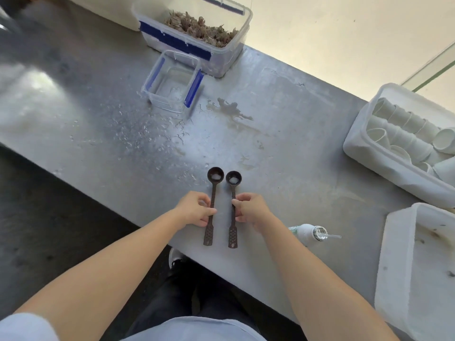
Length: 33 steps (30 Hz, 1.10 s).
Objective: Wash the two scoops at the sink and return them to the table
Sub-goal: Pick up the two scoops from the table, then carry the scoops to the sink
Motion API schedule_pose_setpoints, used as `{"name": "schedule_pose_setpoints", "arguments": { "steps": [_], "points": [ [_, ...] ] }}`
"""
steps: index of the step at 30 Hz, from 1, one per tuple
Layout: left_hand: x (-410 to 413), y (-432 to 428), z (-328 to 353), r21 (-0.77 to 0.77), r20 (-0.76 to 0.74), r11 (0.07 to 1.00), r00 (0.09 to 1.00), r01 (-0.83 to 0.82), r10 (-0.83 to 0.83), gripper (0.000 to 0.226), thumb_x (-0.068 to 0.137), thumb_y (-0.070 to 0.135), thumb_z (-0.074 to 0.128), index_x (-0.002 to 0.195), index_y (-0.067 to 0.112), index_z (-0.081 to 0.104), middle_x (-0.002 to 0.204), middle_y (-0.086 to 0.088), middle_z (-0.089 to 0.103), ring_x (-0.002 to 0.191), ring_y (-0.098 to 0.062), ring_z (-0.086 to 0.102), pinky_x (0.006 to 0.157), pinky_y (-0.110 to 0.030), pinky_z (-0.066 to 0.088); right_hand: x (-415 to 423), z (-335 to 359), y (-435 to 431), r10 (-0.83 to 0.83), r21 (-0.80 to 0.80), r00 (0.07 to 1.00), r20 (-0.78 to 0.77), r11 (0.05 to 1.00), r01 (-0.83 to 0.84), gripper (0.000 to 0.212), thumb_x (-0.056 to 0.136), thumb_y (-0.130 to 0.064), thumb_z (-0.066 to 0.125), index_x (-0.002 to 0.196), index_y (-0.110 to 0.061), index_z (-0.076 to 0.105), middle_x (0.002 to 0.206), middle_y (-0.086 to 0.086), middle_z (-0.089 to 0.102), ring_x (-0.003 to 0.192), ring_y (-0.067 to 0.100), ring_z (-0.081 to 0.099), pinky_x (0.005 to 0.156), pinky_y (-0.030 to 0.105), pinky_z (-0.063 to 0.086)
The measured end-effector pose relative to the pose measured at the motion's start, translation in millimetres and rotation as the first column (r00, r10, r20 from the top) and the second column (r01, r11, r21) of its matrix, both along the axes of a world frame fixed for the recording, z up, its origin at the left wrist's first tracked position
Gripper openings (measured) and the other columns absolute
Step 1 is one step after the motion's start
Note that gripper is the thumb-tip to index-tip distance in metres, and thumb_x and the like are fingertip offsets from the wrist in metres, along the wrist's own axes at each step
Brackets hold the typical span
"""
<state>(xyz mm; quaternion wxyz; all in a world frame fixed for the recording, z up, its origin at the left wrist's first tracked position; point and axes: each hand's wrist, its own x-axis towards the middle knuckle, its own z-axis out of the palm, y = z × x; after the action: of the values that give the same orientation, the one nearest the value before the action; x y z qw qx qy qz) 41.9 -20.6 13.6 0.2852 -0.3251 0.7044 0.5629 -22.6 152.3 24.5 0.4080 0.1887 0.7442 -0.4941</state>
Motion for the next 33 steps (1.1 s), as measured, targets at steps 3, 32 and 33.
{"name": "schedule_pose_setpoints", "arguments": {
  "steps": [3,32,33],
  "points": [
    [27,-16,10,0.011,-0.018,0.995,0.995,-0.101,0.102,0.014,0.085,0.012,0.073,0.095,0.008,0.063,0.103,-0.024,0.069,0.084,-0.033,0.074,0.069,-0.043,0.062,9,6,-22,0.104,-0.019,0.994,-0.021,0.994,-0.105,0.015,0.093,-0.009,0.065,0.106,-0.003,0.065,0.066,0.004,0.054,0.049,0.011,0.051,0.042,0.022,0.045],
    [492,-185,55,0.201,-0.09,0.348,0.336,-0.916,0.937,0.015,0.087,0.012,0.072,0.098,0.002,0.07,0.089,-0.016,0.075,0.08,-0.033,0.075,0.076,-0.048,0.061,363,68,-325,0.924,-0.028,0.377,-0.066,0.376,-0.926,0.019,0.093,0.008,0.054,0.102,-0.006,0.064,0.091,0.01,0.065,0.074,0.021,0.064,0.067,0.032,0.059],
    [511,-185,55,0.209,-0.095,0.324,0.311,-0.922,0.946,0.016,0.087,0.011,0.072,0.099,0.001,0.07,0.088,-0.015,0.075,0.08,-0.033,0.075,0.074,-0.045,0.062,382,69,-332,0.936,-0.032,0.345,-0.068,0.343,-0.939,0.02,0.093,0.009,0.053,0.1,-0.007,0.063,0.089,0.009,0.065,0.07,0.019,0.064,0.064,0.03,0.058]
  ]
}}
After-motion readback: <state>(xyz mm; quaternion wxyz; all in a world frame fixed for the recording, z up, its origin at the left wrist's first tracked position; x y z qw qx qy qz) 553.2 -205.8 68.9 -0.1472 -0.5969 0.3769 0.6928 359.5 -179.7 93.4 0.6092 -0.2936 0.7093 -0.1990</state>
